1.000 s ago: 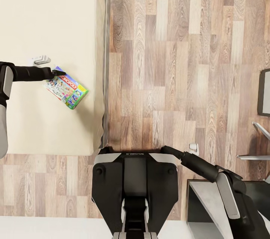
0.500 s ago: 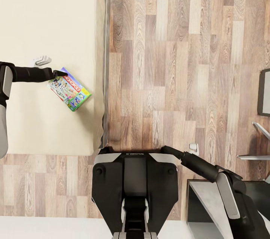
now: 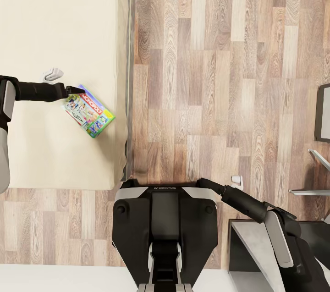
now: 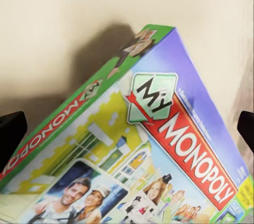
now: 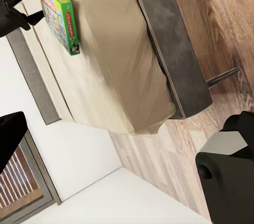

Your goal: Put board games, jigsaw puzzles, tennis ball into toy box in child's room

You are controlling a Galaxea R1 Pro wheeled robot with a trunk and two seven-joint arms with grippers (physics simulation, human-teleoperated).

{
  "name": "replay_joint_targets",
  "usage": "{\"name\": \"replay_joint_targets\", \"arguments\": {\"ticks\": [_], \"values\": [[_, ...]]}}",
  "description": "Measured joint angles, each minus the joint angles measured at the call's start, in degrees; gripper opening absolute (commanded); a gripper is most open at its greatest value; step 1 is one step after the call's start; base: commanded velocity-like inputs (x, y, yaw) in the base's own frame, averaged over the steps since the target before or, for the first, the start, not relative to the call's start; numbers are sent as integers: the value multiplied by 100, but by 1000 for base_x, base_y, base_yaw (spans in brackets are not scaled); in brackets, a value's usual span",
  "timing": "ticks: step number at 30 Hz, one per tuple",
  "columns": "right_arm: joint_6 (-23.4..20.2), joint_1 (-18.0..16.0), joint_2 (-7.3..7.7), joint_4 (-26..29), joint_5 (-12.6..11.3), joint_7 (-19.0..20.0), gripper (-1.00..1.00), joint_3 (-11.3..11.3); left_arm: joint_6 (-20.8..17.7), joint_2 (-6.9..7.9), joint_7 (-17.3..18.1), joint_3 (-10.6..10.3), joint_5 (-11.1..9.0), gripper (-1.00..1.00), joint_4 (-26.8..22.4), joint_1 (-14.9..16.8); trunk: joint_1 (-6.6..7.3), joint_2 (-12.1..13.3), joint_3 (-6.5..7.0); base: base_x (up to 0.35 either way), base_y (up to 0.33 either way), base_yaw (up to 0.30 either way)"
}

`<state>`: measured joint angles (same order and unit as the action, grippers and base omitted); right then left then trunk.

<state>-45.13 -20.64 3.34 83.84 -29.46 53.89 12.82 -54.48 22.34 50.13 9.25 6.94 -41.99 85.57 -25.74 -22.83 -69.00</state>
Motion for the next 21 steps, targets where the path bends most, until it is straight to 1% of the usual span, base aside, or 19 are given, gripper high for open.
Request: {"name": "replay_joint_targets", "arguments": {"ticks": [3, 7, 21], "values": [[-1, 0, 0, 0, 0, 2, 100, 2, -34, -4, 110, -19, 20, 100, -1, 0, 0, 0, 0, 0, 0, 0], [-7, 0, 1, 0, 0, 6, 100, 5, -46, 0, 159, -29, 15, 100, -2, 0, 0, 0, 0, 0, 0, 0], [-9, 0, 0, 0, 0, 9, 100, 59, -164, 2, 195, 7, 2, 100, -8, 0, 0, 0, 0, 0, 0, 0]]}}
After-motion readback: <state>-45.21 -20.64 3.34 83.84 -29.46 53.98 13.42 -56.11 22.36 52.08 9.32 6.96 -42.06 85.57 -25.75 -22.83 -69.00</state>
